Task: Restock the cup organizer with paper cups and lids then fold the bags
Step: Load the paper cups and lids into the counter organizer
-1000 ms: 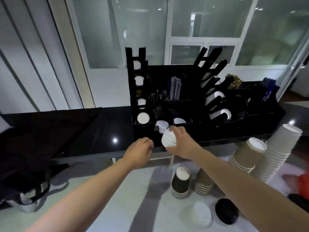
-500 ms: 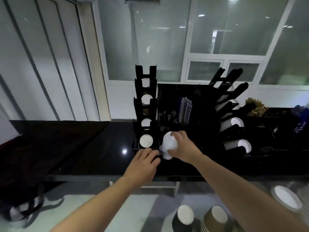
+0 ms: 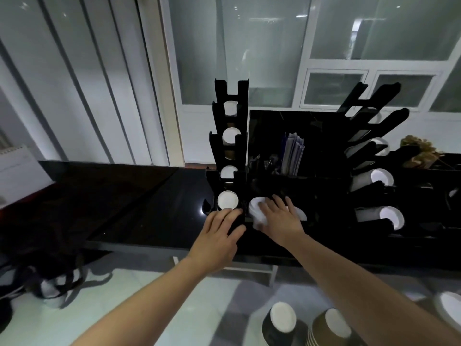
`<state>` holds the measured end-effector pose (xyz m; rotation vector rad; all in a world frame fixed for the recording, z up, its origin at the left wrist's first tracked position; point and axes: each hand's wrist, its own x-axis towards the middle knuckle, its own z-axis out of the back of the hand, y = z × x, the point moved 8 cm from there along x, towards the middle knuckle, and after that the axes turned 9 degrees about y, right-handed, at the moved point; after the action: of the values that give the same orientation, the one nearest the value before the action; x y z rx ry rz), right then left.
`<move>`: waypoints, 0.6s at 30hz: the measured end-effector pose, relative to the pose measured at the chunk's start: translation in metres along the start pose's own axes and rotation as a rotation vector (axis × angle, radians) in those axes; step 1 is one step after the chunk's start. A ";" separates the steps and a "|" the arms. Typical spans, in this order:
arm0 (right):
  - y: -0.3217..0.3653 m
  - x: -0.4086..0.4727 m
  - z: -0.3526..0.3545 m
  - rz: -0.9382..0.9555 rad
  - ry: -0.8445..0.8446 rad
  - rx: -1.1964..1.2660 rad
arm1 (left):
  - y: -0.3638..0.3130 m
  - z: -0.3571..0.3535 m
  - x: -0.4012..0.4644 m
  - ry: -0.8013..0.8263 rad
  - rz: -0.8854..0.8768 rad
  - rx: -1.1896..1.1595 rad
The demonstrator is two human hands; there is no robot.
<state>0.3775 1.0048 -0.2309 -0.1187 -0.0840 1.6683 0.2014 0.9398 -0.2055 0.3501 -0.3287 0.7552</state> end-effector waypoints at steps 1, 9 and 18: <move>0.002 -0.001 0.000 0.011 0.016 -0.015 | 0.000 -0.001 -0.001 0.019 0.011 0.000; 0.006 -0.020 0.016 0.041 0.085 0.006 | -0.011 0.008 -0.009 0.105 0.049 -0.032; -0.002 -0.101 0.045 -0.053 -0.356 0.181 | -0.034 0.021 -0.029 -0.007 -0.067 -0.169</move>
<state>0.3838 0.9049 -0.1829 0.3167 -0.2019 1.6210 0.2028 0.8902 -0.2047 0.2032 -0.3833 0.6552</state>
